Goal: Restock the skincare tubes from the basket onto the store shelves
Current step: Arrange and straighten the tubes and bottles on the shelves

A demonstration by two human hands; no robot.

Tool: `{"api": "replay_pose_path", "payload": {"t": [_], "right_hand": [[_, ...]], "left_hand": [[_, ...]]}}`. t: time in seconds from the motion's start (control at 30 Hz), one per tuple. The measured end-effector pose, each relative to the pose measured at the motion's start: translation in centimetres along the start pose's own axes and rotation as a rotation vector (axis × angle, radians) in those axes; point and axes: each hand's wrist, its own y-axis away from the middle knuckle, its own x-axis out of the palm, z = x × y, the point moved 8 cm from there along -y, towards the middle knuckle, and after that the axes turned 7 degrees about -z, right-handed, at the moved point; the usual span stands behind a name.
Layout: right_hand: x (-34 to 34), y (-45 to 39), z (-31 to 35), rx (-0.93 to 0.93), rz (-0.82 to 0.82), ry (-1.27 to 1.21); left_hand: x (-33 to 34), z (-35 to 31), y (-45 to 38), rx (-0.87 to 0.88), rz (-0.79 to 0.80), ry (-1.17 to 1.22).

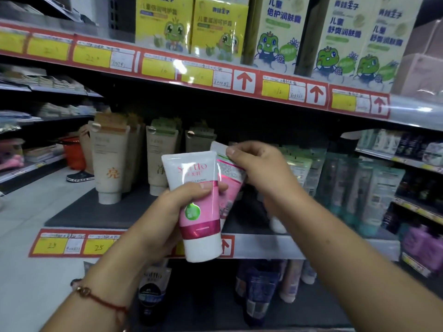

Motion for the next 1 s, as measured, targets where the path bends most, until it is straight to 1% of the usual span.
{"api": "replay_pose_path", "payload": {"t": [0.07, 0.17, 0.2, 0.23, 0.3, 0.33, 0.4, 0.43, 0.53, 0.6, 0.67, 0.77, 0.83, 0.93, 1.0], "right_hand": [[0.2, 0.5, -1.7, 0.081, -0.054, -0.061], [0.6, 0.3, -4.9, 0.261, -0.099, -0.245], [0.9, -0.1, -6.4, 0.305, -0.124, -0.238], [1.2, -0.4, -7.7, 0.332, -0.134, -0.138], [2.1, -1.0, -10.2, 0.374, -0.125, 0.168], [2.3, -1.7, -11.5, 0.384, -0.142, 0.271], [2.5, -3.9, -14.2, 0.381, -0.202, 0.352], [2.5, -5.3, -15.7, 0.380, -0.234, 0.354], [2.0, -7.0, -17.2, 0.366, -0.333, 0.338], [1.7, -7.3, -17.1, 0.348, -0.367, 0.321], [1.7, -6.2, -15.4, 0.328, -0.381, 0.316], [1.3, -5.0, -13.6, 0.303, -0.394, 0.371], [1.4, -4.7, -13.1, 0.309, -0.371, 0.420], [1.8, -4.5, -13.2, 0.335, -0.281, 0.538], [1.6, -4.4, -13.1, 0.334, -0.276, 0.541]], "left_hand": [[0.0, -0.3, 0.2, -0.005, -0.009, 0.089], [-0.5, -1.1, 0.2, 0.011, -0.060, 0.206], [-0.8, -1.4, 0.2, 0.024, -0.076, 0.234], [-1.2, -1.8, 0.1, 0.042, -0.088, 0.264], [-2.2, -2.6, 0.1, 0.074, -0.122, 0.312], [-2.7, -3.0, 0.1, 0.087, -0.141, 0.320], [-3.7, -3.3, -0.1, 0.107, -0.171, 0.332], [-4.2, -3.5, -0.2, 0.115, -0.188, 0.342], [-5.2, -3.7, -0.6, 0.129, -0.218, 0.347], [-5.9, -3.9, -0.8, 0.123, -0.228, 0.350], [-6.4, -4.0, -0.9, 0.112, -0.223, 0.348], [-6.9, -4.0, -0.8, 0.105, -0.210, 0.348], [-7.0, -4.1, -0.8, 0.102, -0.207, 0.349], [-6.9, -4.2, -0.6, 0.101, -0.195, 0.353], [-6.8, -4.2, -0.5, 0.103, -0.192, 0.348]]}}
